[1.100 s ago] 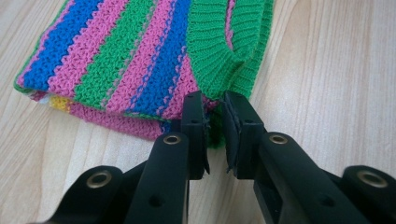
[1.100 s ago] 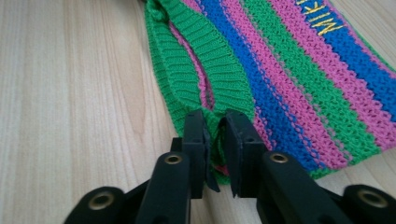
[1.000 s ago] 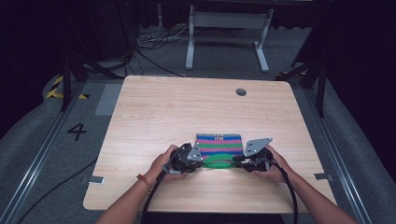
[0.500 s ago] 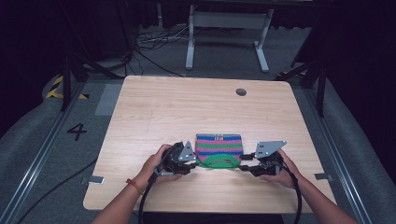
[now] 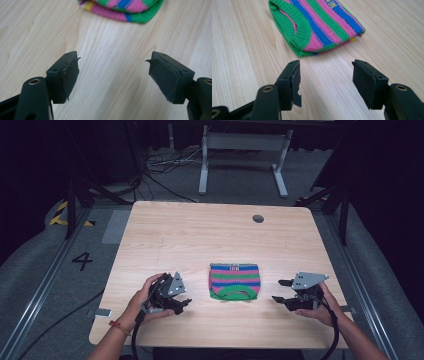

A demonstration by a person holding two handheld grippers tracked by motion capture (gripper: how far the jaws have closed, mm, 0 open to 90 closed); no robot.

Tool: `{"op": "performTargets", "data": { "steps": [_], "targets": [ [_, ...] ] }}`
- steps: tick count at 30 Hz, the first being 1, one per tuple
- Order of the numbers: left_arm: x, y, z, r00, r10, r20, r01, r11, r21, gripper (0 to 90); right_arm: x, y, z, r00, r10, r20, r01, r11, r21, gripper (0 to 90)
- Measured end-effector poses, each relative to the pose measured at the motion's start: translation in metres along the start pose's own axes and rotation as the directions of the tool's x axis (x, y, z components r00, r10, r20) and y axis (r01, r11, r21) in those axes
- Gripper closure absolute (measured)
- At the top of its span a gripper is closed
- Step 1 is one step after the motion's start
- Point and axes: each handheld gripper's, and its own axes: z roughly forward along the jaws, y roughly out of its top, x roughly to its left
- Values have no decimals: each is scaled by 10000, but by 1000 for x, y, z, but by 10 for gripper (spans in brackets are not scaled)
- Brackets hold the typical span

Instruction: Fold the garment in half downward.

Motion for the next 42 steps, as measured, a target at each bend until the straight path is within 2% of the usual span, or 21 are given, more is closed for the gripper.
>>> {"op": "performTargets", "data": {
  "steps": [4,8,12,16,19,24,28,32,35,36,37,40,42],
  "targets": [
    [1,-14,-5,9987,-140,-486,155,9994,312,207,-3,-11,-4,9997,143,201,-145,9998,105,379],
    [1,-27,-11,9971,-433,-623,451,9986,274,189,-6,-21,-10,9984,255,510,-267,9994,239,354],
    [3,-38,-15,9931,-677,-953,728,9960,511,186,-10,-31,-16,9958,425,817,-449,9986,279,326],
    [7,-50,-20,9896,-1020,-1018,1073,9930,485,185,-17,-47,-21,9828,1035,1532,-1087,9937,259,285],
    [9,-59,-23,9858,-1272,-1095,1336,9896,531,181,-22,-58,-27,9771,1323,1668,-1380,9902,227,285],
    [15,-76,-24,9764,-1859,-1102,1919,9803,467,176,-27,-74,-38,9700,1715,1725,-1775,9839,197,283],
    [17,-83,-25,9722,-2085,-1067,2143,9757,462,175,-28,-84,-43,9655,1906,1776,-1971,9802,197,280],
    [22,-94,-28,9619,-2579,-909,2610,9651,233,171,-27,-98,-50,9602,2173,1753,-2231,9747,139,273],
    [24,-99,-30,9545,-2825,-957,2856,9581,202,171,-26,-106,-51,9522,2397,1892,-2483,9684,228,269],
    [24,-101,-30,9542,-2844,-925,2873,9576,193,171,-26,-109,-52,9515,2407,1914,-2490,9683,200,266],
    [25,-103,-31,9510,-2952,-921,2974,9547,116,171,-26,-112,-52,9503,2487,1875,-2564,9664,175,265],
    [25,-108,-32,9449,-3179,-785,3188,9478,-10,165,-25,-119,-54,9411,2846,1823,-2905,9569,58,253],
    [25,-113,-33,9367,-3436,-668,3434,9391,-152,164,-25,-122,-53,9366,3017,1780,-3069,9517,22,240]
  ]
}}
